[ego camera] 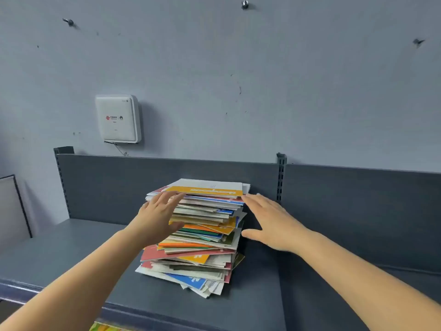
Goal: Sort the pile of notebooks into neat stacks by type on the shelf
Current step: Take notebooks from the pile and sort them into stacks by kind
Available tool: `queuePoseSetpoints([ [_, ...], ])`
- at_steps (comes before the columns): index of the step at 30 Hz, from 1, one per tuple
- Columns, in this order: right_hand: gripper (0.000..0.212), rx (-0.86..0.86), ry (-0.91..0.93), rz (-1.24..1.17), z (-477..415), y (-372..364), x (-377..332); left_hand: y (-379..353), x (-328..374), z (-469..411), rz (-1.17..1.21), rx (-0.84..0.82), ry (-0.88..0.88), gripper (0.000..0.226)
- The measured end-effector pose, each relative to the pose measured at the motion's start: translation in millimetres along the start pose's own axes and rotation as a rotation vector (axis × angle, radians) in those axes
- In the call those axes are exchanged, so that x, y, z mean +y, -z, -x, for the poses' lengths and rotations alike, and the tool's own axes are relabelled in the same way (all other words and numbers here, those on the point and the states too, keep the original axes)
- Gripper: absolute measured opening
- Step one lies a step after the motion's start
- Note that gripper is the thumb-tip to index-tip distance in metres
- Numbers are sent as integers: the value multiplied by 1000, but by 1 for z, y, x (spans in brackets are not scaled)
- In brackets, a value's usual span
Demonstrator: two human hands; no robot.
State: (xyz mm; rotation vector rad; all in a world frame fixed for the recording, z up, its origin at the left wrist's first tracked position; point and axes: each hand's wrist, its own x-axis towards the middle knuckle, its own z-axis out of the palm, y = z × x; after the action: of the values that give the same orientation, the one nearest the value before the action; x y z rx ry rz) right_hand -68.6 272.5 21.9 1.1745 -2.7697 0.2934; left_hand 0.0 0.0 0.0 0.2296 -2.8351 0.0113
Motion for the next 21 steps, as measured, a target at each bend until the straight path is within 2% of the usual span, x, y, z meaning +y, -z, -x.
queuePoseSetpoints([
  [6,86,77,-4,-52,-45,-3,2,-11,-6,-30,-21,131,-112,74],
  [12,87,86,87,-50,-75,-13,11,-8,-8,-45,-34,36,-114,77],
  [18,66,86,152,-111,-93,-23,31,-4,-3,-48,109,-3,-20,79],
  [21,66,96,200,-103,-95,-26,38,-8,3,-52,212,51,70,74],
])
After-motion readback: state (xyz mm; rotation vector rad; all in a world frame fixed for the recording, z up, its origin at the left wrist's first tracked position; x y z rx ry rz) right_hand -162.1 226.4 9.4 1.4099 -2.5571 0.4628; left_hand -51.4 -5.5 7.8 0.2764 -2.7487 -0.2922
